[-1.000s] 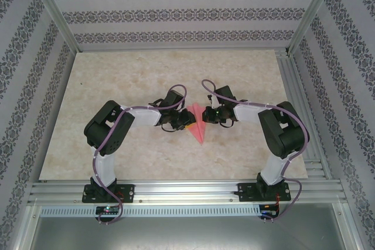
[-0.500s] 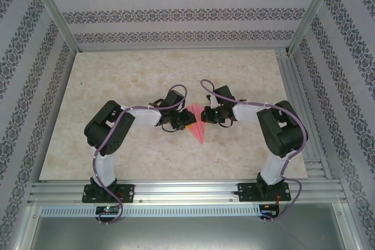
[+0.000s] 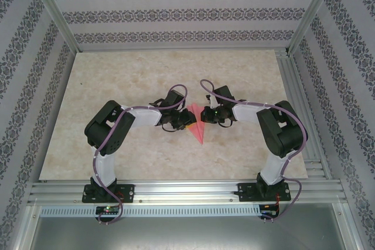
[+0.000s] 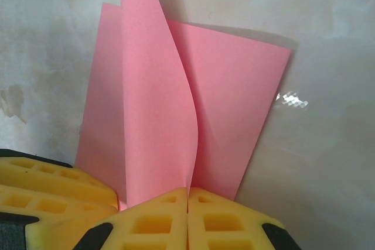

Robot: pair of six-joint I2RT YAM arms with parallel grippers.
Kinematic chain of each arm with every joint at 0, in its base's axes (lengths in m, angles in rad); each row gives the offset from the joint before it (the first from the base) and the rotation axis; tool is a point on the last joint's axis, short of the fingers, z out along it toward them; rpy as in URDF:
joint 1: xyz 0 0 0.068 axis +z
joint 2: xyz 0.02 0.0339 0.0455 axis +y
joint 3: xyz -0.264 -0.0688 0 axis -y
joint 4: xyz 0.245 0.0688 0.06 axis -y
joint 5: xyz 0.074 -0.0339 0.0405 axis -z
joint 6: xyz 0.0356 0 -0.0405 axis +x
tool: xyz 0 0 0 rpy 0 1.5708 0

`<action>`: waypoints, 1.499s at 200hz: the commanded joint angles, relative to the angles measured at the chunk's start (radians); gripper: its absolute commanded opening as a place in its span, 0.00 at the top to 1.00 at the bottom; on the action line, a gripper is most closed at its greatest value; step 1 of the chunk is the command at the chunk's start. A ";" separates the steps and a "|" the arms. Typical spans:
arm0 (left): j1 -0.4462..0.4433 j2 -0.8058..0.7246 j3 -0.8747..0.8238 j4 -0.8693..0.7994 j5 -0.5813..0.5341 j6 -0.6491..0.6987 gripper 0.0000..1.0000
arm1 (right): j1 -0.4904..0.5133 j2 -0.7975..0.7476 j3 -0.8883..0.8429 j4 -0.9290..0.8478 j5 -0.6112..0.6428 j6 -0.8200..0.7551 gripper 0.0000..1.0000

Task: Fold a paper plane with a square sheet of paper (fold left side to right side)
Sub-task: Fourth fold the wing at the center of the table.

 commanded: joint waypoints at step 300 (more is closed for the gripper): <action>0.015 0.072 0.140 -0.008 0.075 -0.015 0.90 | 0.009 0.040 -0.012 -0.065 0.054 -0.036 0.93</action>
